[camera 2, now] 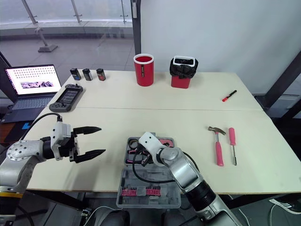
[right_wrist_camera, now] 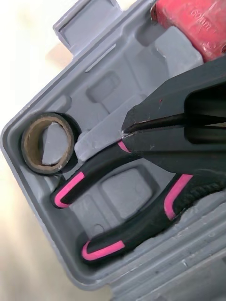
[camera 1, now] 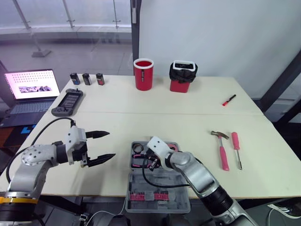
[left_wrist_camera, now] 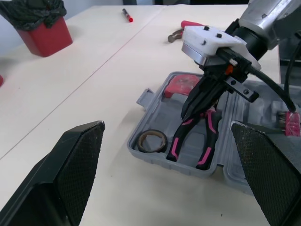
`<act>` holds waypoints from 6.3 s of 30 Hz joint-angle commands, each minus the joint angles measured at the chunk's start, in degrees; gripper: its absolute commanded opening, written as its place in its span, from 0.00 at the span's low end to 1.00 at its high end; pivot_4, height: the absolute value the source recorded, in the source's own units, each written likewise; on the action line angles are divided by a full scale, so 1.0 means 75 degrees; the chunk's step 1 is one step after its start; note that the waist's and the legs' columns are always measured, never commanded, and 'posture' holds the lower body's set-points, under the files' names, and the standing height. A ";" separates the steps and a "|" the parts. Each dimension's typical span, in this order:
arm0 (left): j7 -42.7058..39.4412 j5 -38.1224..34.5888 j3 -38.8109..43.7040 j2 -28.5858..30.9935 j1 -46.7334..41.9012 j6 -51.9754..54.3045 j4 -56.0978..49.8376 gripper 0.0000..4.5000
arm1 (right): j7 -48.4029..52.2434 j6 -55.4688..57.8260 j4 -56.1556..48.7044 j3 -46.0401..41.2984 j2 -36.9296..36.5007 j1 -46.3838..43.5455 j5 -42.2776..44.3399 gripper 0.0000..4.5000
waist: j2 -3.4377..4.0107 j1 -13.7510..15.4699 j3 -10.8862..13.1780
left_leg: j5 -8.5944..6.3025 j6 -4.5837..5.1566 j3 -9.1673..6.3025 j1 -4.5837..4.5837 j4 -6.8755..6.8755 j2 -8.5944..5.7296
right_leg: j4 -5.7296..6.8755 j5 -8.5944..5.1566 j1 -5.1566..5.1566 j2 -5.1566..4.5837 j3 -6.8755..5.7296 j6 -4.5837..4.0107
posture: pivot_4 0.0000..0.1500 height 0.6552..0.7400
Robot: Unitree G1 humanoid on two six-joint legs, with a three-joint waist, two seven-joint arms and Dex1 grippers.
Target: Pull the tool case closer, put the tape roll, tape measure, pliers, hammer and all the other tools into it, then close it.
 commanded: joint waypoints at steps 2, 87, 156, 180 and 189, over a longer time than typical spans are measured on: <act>0.0048 -0.0077 0.0175 0.0036 0.0056 -0.0078 -0.0174 1.00 | 0.0260 -0.0914 -0.0861 -0.1296 0.0033 0.0423 0.0952 0.02 | 0.0012 0.0023 0.0041 | 0.0002 0.0002 0.0001 -0.0065 -0.0004 -0.0010 | 0.0004 0.0001 -0.0035 0.0013 -0.0021 0.0005 | 1.00 0.98; 0.1191 0.3483 -0.3294 -0.0446 -0.0396 0.0163 0.0427 0.00 | 0.3570 -0.0670 -0.1088 0.0421 -0.4854 -0.0515 0.1409 0.00 | 0.0058 0.0012 0.0251 | -0.0013 0.0037 0.0075 -0.0193 0.0139 0.0055 | 0.0080 0.0081 -0.0173 0.0161 0.0027 0.0039 | 1.00 0.98; 0.1604 0.4712 -0.3641 -0.3091 -0.3074 -0.1267 0.4586 0.00 | 0.4163 -0.1897 0.2318 0.0062 -0.2776 -0.1965 -0.0890 0.00 | 0.0081 0.0243 0.0215 | -0.0012 0.0039 0.0027 -0.0178 0.0243 0.0054 | 0.0120 0.0101 -0.0116 0.0197 0.0026 0.0038 | 1.00 0.98; 0.0366 0.1913 0.0018 0.0650 -0.0529 0.0668 0.0690 0.00 | 0.4233 -0.1282 -0.1107 -0.4878 -0.4805 0.0849 0.1421 0.05 | 0.0105 0.0167 0.0277 | -0.0012 0.0038 0.0030 -0.0215 0.0128 0.0090 | 0.0122 0.0094 -0.0212 0.0219 0.0025 0.0032 | 1.00 0.98; 0.0212 0.1058 0.3593 0.1518 0.2715 0.0692 0.0935 0.67 | 0.4568 -0.1489 -0.1902 -0.9110 -0.4450 0.4255 0.3025 0.91 | 0.0090 0.0179 0.0333 | -0.0019 0.0044 0.0058 -0.0197 0.0115 0.0106 | 0.0119 0.0036 -0.0217 0.0220 0.0029 -0.0042 | 1.00 0.98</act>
